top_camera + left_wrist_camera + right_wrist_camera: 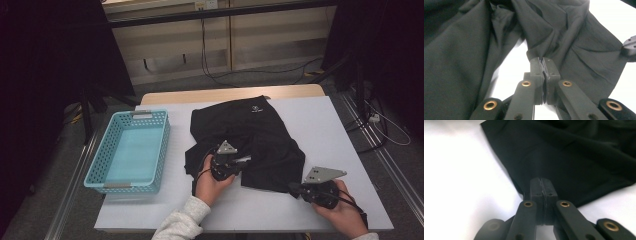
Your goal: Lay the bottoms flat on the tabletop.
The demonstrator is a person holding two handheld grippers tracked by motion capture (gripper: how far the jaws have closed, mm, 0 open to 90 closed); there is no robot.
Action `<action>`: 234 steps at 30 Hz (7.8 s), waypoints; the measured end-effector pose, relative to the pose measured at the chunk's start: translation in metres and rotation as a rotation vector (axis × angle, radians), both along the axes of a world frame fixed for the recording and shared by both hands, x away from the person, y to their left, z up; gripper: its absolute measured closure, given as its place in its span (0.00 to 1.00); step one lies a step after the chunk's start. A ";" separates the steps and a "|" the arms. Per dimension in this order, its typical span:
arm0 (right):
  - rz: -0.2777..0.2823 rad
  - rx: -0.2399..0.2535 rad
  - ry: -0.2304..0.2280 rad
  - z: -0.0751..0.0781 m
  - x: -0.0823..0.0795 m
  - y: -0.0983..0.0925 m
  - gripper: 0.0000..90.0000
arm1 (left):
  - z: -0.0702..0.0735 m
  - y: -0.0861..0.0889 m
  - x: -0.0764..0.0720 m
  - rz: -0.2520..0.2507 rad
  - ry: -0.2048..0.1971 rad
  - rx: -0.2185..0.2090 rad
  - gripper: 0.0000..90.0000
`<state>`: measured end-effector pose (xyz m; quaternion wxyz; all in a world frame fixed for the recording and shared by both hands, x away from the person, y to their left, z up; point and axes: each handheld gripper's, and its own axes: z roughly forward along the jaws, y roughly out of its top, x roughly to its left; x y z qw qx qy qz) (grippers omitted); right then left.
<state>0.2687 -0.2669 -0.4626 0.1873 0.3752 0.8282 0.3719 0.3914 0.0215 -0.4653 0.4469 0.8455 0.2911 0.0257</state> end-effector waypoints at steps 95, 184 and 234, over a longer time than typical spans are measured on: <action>0.050 0.067 0.057 -0.006 0.018 0.023 0.98 | 0.007 0.000 -0.022 -0.031 0.124 0.003 0.98; -0.095 0.084 0.009 0.024 0.030 -0.005 0.56 | 0.008 0.014 -0.035 -0.110 0.233 0.055 0.98; -0.380 0.122 0.147 0.000 0.153 -0.049 0.99 | 0.009 -0.001 -0.037 -0.131 0.234 0.021 0.98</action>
